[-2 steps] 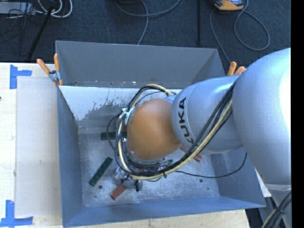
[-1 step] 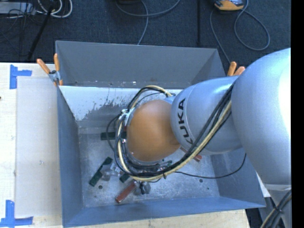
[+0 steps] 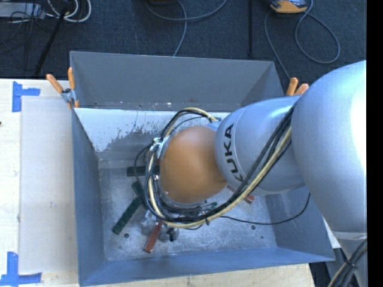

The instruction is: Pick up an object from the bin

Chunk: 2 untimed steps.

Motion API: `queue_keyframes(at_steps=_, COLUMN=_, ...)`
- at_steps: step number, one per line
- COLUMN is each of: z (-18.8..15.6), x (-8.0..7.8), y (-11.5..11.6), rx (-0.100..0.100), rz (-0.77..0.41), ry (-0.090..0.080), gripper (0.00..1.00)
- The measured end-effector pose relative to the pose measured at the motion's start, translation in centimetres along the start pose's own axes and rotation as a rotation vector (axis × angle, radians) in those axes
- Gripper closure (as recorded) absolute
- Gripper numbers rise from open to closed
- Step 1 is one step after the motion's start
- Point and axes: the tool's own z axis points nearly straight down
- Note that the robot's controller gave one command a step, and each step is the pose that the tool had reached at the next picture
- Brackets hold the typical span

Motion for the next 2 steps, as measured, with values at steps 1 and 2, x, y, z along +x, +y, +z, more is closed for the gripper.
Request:
queue_keyframes(at_steps=1, z=-9.5, x=3.0, y=1.6, rx=0.004, rz=0.024, ry=-0.003, gripper=1.0)
queue_keyframes(at_steps=2, z=-16.4, x=0.2, y=-0.2, rx=0.007, rz=0.014, ry=-0.007, gripper=1.0)
